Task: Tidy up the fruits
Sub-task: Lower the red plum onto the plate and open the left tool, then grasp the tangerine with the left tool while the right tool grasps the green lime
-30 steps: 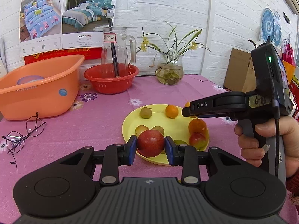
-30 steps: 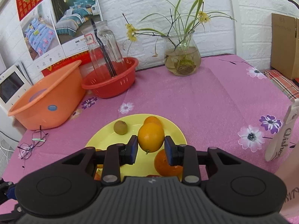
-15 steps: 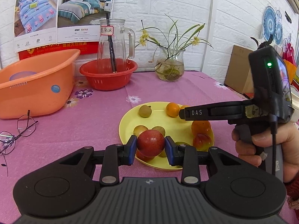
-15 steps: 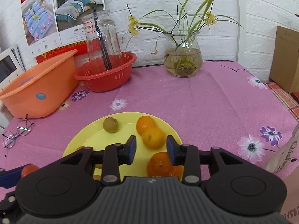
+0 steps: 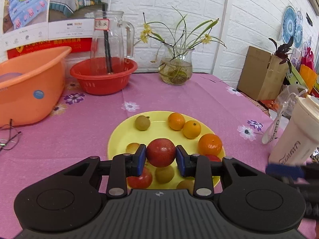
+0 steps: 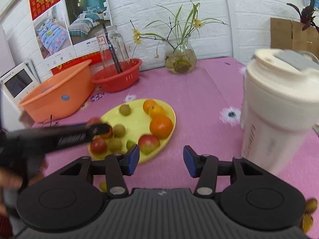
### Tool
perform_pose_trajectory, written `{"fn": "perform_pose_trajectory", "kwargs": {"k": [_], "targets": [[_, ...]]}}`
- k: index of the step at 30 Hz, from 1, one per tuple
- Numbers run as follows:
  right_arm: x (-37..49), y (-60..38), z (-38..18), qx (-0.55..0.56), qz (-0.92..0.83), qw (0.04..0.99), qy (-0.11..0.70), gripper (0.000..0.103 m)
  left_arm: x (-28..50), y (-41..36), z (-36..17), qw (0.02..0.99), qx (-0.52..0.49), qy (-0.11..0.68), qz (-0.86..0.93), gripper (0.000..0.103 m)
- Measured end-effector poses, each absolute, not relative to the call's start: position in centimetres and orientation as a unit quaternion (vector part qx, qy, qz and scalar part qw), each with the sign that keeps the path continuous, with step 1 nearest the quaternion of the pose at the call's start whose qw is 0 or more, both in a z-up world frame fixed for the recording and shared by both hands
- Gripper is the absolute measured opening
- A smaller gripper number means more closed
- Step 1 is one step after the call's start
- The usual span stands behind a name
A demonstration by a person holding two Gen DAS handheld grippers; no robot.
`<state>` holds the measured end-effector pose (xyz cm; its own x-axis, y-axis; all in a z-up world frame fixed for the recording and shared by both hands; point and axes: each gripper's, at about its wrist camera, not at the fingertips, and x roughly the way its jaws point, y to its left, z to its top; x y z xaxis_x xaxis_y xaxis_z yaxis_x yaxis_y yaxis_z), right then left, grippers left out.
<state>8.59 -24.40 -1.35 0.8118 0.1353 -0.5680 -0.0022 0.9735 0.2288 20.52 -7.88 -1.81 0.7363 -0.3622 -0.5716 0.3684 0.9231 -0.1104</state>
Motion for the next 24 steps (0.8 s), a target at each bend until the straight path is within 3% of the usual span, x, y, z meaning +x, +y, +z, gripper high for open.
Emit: {"fn": "perform_pose_trajectory", "kwargs": {"k": [20,24], "targets": [[7.4,-24.0,-2.8,0.091,0.027,0.943,0.320,0.064,23.6,-11.9,-4.3,0.920,0.017,0.339,-0.196,0.032],[7.5,-23.8,-3.1,0.080,0.023,0.944,0.320,0.064,21.0,-11.0,-2.0,0.934,0.031,0.297,-0.198,0.053]]}}
